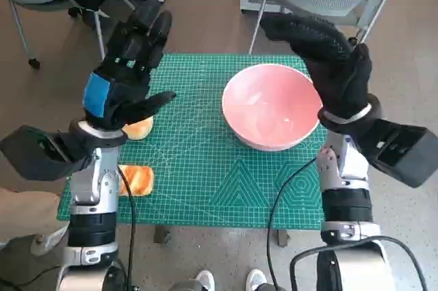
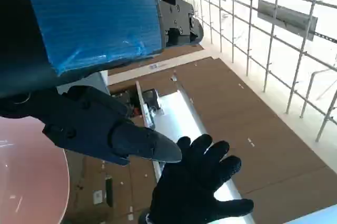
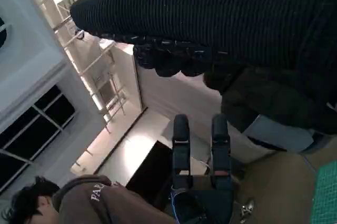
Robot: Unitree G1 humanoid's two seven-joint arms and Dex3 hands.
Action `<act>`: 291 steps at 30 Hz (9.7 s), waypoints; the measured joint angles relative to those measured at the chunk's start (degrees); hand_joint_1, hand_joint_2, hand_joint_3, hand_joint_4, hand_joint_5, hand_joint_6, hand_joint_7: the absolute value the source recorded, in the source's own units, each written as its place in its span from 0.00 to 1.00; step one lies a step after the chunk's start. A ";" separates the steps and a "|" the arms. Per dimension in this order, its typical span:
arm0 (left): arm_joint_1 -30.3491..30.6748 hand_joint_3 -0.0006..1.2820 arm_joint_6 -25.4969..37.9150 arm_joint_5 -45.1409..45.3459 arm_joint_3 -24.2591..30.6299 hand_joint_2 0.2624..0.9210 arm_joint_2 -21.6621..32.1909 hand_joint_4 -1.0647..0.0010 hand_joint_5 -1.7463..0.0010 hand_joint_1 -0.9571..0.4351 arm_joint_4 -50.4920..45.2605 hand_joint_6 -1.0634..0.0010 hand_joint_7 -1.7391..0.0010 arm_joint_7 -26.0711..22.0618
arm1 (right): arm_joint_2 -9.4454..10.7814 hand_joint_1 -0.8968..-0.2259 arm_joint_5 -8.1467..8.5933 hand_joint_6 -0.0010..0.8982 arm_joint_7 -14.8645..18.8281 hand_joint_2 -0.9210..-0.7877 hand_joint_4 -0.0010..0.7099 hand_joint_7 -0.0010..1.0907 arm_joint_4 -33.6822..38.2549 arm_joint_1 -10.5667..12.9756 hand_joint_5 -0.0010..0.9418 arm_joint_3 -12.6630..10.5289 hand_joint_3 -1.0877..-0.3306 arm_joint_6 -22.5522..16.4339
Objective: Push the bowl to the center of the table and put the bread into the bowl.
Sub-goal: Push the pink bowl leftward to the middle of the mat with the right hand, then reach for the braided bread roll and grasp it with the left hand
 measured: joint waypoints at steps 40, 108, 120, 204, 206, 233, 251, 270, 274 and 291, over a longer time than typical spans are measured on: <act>-0.69 0.06 -0.16 0.28 -0.96 1.00 0.19 0.96 1.00 0.28 1.05 0.90 0.89 -0.29 | -4.76 0.28 -0.76 0.00 0.17 0.00 0.04 0.21 13.81 -5.61 0.00 -4.08 0.38 -1.80; 0.70 0.07 -1.18 1.25 -0.66 1.00 0.19 0.97 1.00 0.29 -0.36 0.88 0.90 1.11 | -12.68 0.34 -18.01 0.02 -29.23 0.00 0.00 0.09 37.17 -4.09 0.00 -7.64 0.31 24.93; 1.36 0.07 -0.41 1.24 -0.64 1.00 0.22 0.97 1.00 0.29 -1.35 0.88 0.90 1.53 | -12.59 0.33 -18.13 0.04 -30.46 0.00 0.00 0.09 37.25 -2.52 0.00 -8.06 0.33 25.84; 1.82 0.08 1.36 1.12 0.43 1.00 0.72 0.98 1.00 0.28 -2.19 0.93 0.87 1.43 | -1.72 0.32 -22.64 0.06 -28.95 0.00 0.06 0.08 37.01 -2.70 0.00 -2.70 0.31 22.40; 1.82 0.08 1.36 1.12 0.43 1.00 0.68 0.98 1.00 0.28 -2.14 0.93 0.87 1.45 | -1.72 0.33 -22.62 0.06 -28.94 0.00 0.06 0.08 37.01 -2.73 0.00 -2.70 0.30 22.46; 3.58 0.08 1.34 1.22 0.40 1.00 0.19 0.98 1.00 0.29 -3.83 0.95 0.85 2.68 | -3.42 0.29 -19.67 0.06 -23.48 0.00 0.07 0.09 33.06 -4.51 0.00 -5.20 0.31 14.25; 4.17 0.07 1.39 0.68 -0.13 1.00 -0.99 0.98 1.00 0.28 -5.73 0.97 0.84 2.42 | 2.50 0.30 -6.45 0.06 -3.85 0.00 0.06 0.12 10.59 -2.82 0.01 -3.21 0.31 -6.14; 4.81 0.07 2.44 -1.05 -0.11 1.00 -0.35 0.98 1.00 0.27 -7.95 0.97 0.83 1.03 | 2.49 0.26 -4.63 0.04 -2.92 0.00 0.07 0.18 3.54 1.51 0.01 0.13 0.38 -4.05; 4.81 0.07 2.44 -1.05 -0.11 1.00 -0.22 0.97 1.00 0.27 -7.97 0.97 0.82 0.77 | 2.50 0.26 -4.61 0.04 -3.39 0.00 0.07 0.19 3.22 1.87 0.01 0.40 0.38 -3.94; 13.81 0.01 16.27 11.17 1.51 0.66 17.47 1.00 1.00 0.45 -29.28 0.97 0.92 -1.55 | 2.62 0.26 -4.51 0.02 -4.07 0.00 0.08 0.22 1.70 2.38 0.01 1.21 0.38 -3.88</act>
